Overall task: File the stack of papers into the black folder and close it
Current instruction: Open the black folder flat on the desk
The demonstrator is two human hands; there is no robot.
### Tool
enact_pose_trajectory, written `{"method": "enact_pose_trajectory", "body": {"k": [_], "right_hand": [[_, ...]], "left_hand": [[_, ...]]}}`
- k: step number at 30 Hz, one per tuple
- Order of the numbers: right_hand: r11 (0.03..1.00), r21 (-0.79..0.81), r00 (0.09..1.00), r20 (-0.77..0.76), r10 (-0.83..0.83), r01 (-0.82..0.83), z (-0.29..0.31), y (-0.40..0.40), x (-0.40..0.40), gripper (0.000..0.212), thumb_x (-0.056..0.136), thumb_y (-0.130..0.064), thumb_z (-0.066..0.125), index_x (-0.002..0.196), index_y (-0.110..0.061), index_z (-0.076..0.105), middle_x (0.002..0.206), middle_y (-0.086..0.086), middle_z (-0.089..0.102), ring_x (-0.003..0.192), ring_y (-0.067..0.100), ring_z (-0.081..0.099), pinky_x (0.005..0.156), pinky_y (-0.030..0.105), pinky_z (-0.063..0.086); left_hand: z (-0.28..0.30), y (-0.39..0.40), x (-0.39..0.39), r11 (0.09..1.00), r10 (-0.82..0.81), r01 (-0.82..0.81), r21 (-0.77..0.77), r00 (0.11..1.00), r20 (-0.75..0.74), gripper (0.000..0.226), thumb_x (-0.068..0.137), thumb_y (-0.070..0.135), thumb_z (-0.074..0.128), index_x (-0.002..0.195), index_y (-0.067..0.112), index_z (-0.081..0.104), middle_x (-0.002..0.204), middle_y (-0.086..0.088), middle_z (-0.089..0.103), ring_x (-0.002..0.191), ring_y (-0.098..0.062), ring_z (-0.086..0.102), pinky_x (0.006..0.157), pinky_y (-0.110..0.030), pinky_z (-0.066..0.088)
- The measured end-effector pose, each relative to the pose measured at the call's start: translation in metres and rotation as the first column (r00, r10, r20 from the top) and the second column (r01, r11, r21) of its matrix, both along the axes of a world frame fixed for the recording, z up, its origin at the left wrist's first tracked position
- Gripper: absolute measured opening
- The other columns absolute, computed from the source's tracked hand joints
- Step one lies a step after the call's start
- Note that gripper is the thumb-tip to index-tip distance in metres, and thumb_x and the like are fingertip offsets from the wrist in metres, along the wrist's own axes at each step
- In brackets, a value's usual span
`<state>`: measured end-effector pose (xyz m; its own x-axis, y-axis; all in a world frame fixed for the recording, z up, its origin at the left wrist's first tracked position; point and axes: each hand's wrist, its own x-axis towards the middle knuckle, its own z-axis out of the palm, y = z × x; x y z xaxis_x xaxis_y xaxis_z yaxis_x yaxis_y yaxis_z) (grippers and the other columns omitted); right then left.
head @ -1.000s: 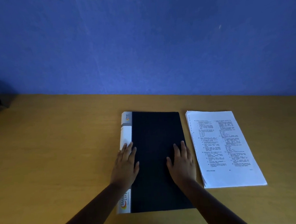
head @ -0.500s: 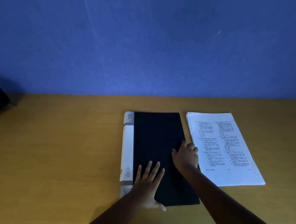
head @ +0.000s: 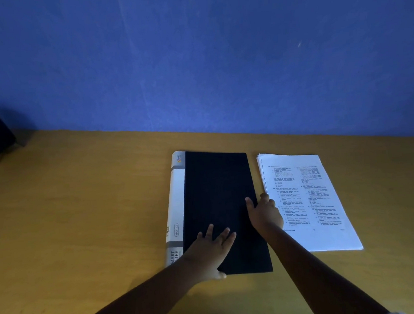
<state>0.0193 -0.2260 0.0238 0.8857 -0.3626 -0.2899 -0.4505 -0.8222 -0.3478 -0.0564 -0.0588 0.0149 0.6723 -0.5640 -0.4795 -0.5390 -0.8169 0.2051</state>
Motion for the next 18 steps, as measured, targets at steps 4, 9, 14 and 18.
{"method": "enact_pose_trajectory", "body": {"k": [4,9,14,18], "right_hand": [[0.998,0.040,0.999,-0.017,-0.044,0.045,0.001,0.001,-0.001,0.061,0.094,-0.055,0.031,0.135,-0.011,0.035,0.134,0.016,0.050,0.117,0.035,0.055,0.087,0.044,0.049],[0.975,0.179,0.990,0.021,-0.137,0.131,0.002,-0.003,0.000,0.058,0.095,-0.052,0.030,0.135,-0.010,0.032,0.133,0.020,0.053,0.118,0.038,0.054,0.093,0.047,0.045],[0.515,0.795,0.919,-0.130,-0.372,0.321,0.012,-0.007,0.009,0.064,0.094,-0.057,0.029,0.142,-0.015,0.034,0.141,0.016,0.046,0.126,0.035,0.047,0.106,0.051,0.039],[0.164,0.950,0.935,-0.213,-0.283,0.266,0.013,-0.014,0.007,0.064,0.093,-0.060,0.024,0.139,-0.018,0.041,0.135,0.014,0.052,0.125,0.036,0.049,0.105,0.053,0.040]], "left_hand": [[0.004,0.001,0.000,1.000,-0.012,0.012,0.006,1.000,0.022,0.086,0.088,0.036,0.055,0.147,0.017,-0.005,0.159,-0.008,-0.007,0.141,-0.047,0.002,0.108,-0.061,0.027],[0.005,-0.003,0.000,0.998,-0.054,0.055,-0.009,0.994,0.092,0.066,0.095,0.019,0.037,0.148,0.013,-0.002,0.159,-0.009,0.001,0.140,-0.047,0.012,0.094,-0.057,0.043],[0.005,0.016,0.007,0.998,-0.055,0.061,-0.023,0.979,0.198,0.063,0.098,0.013,0.035,0.147,0.012,-0.006,0.159,-0.008,-0.002,0.143,-0.038,0.010,0.106,-0.055,0.035],[0.015,0.029,-0.002,0.970,0.103,-0.019,-0.244,0.937,0.334,0.075,0.087,0.021,0.059,0.146,0.011,0.013,0.155,-0.004,0.018,0.140,-0.022,0.031,0.099,-0.032,0.046]]}}
